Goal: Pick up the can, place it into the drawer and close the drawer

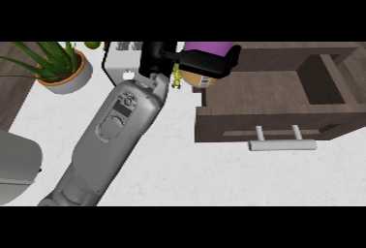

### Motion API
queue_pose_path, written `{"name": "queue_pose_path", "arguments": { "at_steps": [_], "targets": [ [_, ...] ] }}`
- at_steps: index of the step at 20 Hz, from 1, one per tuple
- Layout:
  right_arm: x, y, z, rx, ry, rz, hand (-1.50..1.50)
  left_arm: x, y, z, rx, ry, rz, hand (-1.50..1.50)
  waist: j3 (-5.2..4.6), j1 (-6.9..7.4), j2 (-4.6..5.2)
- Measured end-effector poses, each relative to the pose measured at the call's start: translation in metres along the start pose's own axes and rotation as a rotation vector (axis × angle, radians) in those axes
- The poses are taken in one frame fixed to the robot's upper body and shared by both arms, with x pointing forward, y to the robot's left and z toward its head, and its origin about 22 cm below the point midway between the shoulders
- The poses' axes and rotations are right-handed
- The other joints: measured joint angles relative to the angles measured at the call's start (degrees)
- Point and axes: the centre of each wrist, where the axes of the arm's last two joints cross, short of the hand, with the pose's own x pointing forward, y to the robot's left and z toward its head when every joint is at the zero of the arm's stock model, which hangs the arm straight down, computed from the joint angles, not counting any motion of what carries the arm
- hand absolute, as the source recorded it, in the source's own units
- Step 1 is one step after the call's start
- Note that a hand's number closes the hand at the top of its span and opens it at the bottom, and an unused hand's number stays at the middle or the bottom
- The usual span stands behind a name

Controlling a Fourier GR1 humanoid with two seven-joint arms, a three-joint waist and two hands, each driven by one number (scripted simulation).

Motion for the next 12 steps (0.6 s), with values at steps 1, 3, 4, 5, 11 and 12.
{"name": "queue_pose_path", "arguments": {
  "at_steps": [1, 3, 4, 5, 11, 12],
  "targets": [
    [0.000, -0.001, -0.003, -0.004, -0.002, 0.001, -1.50, 0.003, -0.005, -0.005, -0.001, 0.000, 0.000, 1.50, 0.00, -0.09, 0.04],
    [-0.005, -0.002, -0.009, -0.003, -0.003, 0.000, -1.50, 0.007, -0.014, -0.014, 0.000, 0.004, -0.005, 1.50, 0.01, -0.33, 0.14],
    [-0.005, -0.004, -0.008, 0.000, -0.006, 0.001, -1.50, 0.010, -0.018, -0.019, 0.004, 0.005, -0.007, 1.50, 0.02, -0.51, 0.17],
    [-0.005, -0.005, -0.008, 0.004, -0.002, 0.002, -1.50, 0.017, -0.023, -0.022, 0.001, 0.008, -0.010, 1.50, 0.02, -0.52, 0.15],
    [-0.007, -0.007, -0.009, 0.004, -0.004, -0.001, -1.50, 0.029, -0.042, -0.041, -0.003, 0.027, -0.036, 1.50, 0.04, -1.03, 0.27],
    [-0.007, -0.007, -0.010, 0.007, -0.004, -0.001, -1.50, 0.029, -0.044, -0.044, -0.006, 0.030, -0.039, 1.50, 0.04, -1.07, 0.30]
  ]
}}
